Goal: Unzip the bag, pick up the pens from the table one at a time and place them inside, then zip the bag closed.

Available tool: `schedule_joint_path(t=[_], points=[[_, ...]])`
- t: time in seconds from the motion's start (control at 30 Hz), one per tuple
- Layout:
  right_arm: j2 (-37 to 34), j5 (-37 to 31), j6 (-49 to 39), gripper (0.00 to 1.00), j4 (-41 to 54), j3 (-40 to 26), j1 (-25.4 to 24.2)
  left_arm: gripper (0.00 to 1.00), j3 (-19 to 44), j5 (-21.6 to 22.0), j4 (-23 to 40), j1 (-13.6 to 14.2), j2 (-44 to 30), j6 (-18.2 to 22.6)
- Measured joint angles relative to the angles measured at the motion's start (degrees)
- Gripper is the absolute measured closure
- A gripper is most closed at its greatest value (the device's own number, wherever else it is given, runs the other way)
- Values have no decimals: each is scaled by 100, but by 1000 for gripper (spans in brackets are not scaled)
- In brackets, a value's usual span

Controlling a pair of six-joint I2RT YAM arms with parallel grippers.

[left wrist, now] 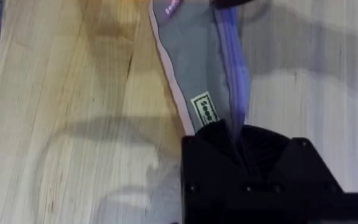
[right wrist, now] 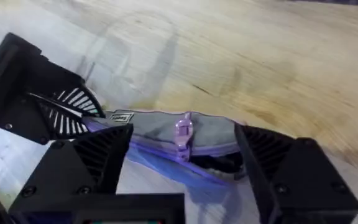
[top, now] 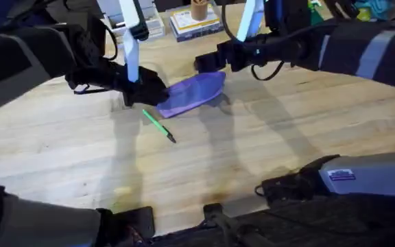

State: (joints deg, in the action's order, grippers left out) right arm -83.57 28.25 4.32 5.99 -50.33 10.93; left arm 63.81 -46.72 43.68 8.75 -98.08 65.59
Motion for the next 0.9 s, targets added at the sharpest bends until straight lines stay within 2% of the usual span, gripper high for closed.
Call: schedule_joint_path(t=[0.23,0.33,0.5,0.67,0.83,0.9], points=[[-225,-24,-2,9,-104,0,175,958,0,0,0,0,0,-1],[-249,-54,-2,86,-120,-2,223,958,0,0,0,0,0,2],[-341,-124,-2,310,-122,-15,230,958,0,0,0,0,0,1],[-356,-162,2,678,-89,-17,241,958,0,0,0,0,0,2],[-356,-149,17,853,53,-20,250,958,0,0,0,2,0,0],[-356,-149,21,955,129,-22,252,958,0,0,0,2,0,-1]])
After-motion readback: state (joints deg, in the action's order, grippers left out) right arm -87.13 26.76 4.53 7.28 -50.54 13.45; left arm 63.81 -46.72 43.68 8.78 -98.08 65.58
